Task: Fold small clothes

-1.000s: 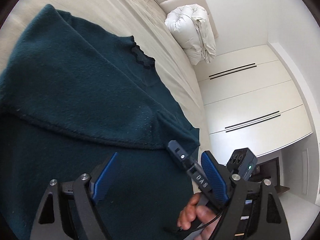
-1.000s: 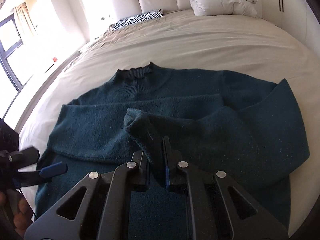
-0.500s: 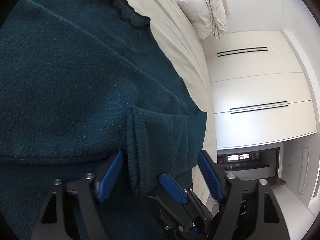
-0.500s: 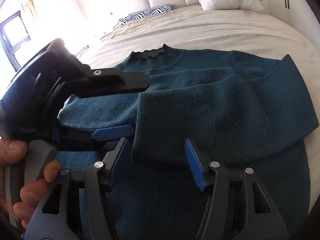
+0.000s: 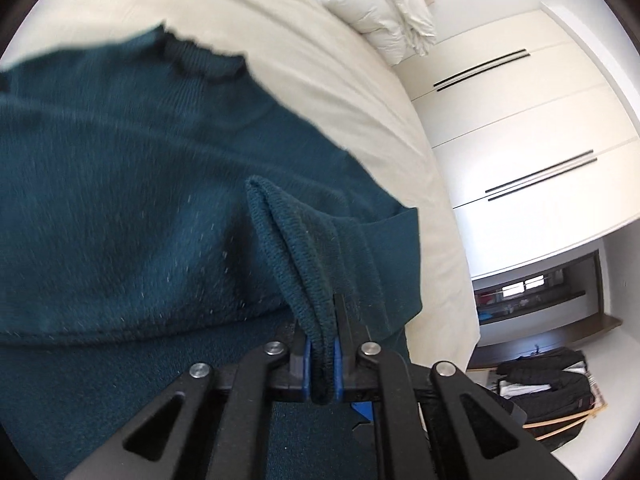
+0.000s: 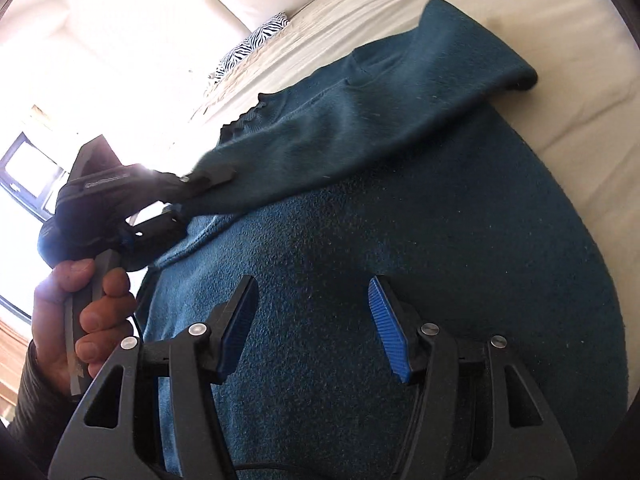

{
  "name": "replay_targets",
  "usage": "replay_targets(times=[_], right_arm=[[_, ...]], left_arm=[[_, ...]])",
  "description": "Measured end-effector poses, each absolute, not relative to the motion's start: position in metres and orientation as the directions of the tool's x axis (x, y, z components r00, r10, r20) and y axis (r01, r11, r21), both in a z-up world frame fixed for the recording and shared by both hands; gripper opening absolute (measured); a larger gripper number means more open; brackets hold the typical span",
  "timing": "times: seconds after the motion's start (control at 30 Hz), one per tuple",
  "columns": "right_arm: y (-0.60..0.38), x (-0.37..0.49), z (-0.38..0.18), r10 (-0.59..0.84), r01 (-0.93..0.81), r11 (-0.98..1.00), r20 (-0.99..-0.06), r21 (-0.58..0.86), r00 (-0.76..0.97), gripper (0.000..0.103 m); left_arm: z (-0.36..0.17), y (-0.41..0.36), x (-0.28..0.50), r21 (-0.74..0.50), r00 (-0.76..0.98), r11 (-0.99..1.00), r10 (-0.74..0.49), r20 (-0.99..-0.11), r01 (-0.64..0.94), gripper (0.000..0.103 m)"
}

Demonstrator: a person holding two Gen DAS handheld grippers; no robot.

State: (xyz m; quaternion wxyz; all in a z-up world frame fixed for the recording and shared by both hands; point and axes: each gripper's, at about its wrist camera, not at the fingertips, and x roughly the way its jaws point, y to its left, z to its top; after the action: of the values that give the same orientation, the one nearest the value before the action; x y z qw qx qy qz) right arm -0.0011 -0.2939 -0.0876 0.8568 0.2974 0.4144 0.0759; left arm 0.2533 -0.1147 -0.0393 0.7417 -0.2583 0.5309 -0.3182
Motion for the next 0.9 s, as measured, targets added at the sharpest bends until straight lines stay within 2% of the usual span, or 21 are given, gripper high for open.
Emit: replay_targets(times=[0.13,0.33,0.67,0.9], right_arm=[[-0.291,-0.001,-0.090,0.363,0.111,0.827,-0.674,0.551,0.643,0.056],[-0.292,0.000,-0.090,0.366,0.110,0.825,-0.673,0.554,0.642,0.056],[-0.299,-0.001,-0.087,0.377,0.119,0.811,-0.667,0.573,0.643,0.056],[-0.310,0.006,-0.077,0.394,0.141,0.776,-0.646,0.615,0.654,0.056]], left_arm=[[-0.014,-0.096,0.257,-0.671,0.299,0.697,-0.715,-0.632,0.250,0.008],[-0.003,-0.033,0.269,-0.663,0.390,0.723,-0.677,-0.625,0.193,0.008],[-0.050,0.037,0.276,-0.655,0.414,0.753,-0.615,-0.671,0.057,0.008],[-0.072,0.030,0.281,-0.628,0.381,0.778,-0.592,-0.710,0.039,0.008]])
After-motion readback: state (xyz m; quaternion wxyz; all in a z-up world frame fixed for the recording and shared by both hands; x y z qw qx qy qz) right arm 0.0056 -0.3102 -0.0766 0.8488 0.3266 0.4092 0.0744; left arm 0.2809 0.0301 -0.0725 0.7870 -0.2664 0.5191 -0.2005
